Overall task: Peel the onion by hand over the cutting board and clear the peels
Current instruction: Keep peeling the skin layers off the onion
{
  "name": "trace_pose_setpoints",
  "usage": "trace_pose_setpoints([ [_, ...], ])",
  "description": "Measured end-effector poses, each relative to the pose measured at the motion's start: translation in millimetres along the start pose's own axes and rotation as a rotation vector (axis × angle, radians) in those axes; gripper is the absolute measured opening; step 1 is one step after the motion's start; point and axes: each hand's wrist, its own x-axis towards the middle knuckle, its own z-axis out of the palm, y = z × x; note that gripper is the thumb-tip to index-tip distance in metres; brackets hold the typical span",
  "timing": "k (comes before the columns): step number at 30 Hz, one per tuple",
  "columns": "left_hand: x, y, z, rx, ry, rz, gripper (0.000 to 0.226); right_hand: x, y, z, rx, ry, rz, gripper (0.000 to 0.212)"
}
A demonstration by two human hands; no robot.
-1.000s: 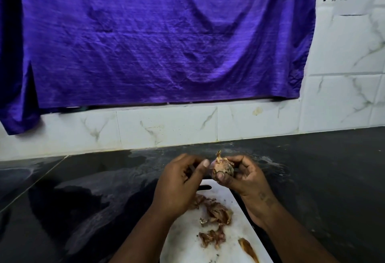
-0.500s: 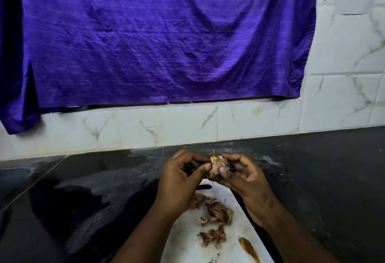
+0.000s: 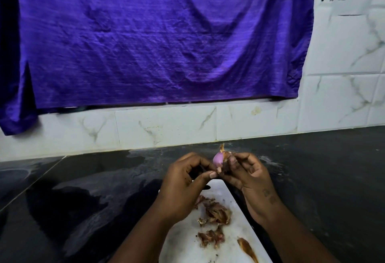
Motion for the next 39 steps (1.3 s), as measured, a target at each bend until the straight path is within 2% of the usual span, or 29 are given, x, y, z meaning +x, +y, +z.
trace_pose_setpoints([
  [2, -0.2, -4.7, 0.8, 0.027, -0.077, -0.005, 0.016, 0.2, -3.2, 0.3, 0.055, 0.018, 0.014, 0.032],
  [6, -2.2, -6.3, 1.5, 0.114, -0.204, -0.021, 0.014, 0.4, -4.1, -0.1, 0.04, 0.04, 0.0, 0.043],
  [8, -2.4, -7.1, 0.1, 0.117, -0.239, -0.043, 0.015, 1.0, -2.0, -1.1, 0.016, 0.049, -0.011, 0.056],
  [10, -2.2, -7.3, -1.5, 0.136, -0.262, -0.059, 0.013, 0.7, -1.9, -1.0, -0.001, 0.065, -0.009, 0.067],
  [14, -1.2, -6.5, -6.0, 0.215, -0.26, -0.021, 0.011, -0.2, -1.6, 0.6, -0.01, 0.121, -0.007, 0.062],
  [18, -1.9, -4.5, -5.9, 0.253, -0.289, 0.004, 0.012, -1.7, -1.5, 3.8, -0.029, 0.158, -0.011, 0.085],
  [19, -1.8, -4.3, -6.0, 0.259, -0.291, 0.006, 0.012, -2.0, -0.7, 4.6, -0.025, 0.162, -0.002, 0.084],
  [21, -1.7, -4.0, -7.7, 0.277, -0.309, 0.011, 0.01, -2.0, -0.9, 5.1, 0.02, 0.158, 0.019, 0.065],
  [23, -1.4, -4.3, -7.9, 0.332, -0.388, 0.014, 0.007, 0.0, -4.6, 1.4, 0.128, 0.179, 0.043, 0.043],
  [25, -2.4, -5.4, -4.7, 0.372, -0.471, -0.001, 0.006, 3.3, -9.9, -3.7, 0.238, 0.213, 0.042, 0.035],
  [27, -2.7, -6.7, -3.2, 0.376, -0.485, -0.023, 0.004, 4.0, -11.5, -3.4, 0.234, 0.204, 0.034, 0.032],
  [29, -1.6, -8.3, -4.9, 0.385, -0.452, -0.02, 0.003, 3.8, -5.2, -2.4, 0.128, 0.168, 0.035, 0.037],
  [34, -2.7, -8.1, -5.7, 0.337, -0.372, 0.023, 0.019, 3.7, -1.6, -1.1, 0.055, 0.157, 0.019, 0.07],
  [37, -0.8, -11.0, -6.1, 0.348, -0.341, 0.021, 0.009, 2.4, -0.3, -2.0, 0.033, 0.107, 0.03, 0.046],
  [39, -0.9, -12.4, -7.9, 0.337, -0.329, 0.004, 0.007, 1.8, 0.4, -0.8, 0.006, 0.082, 0.034, 0.045],
])
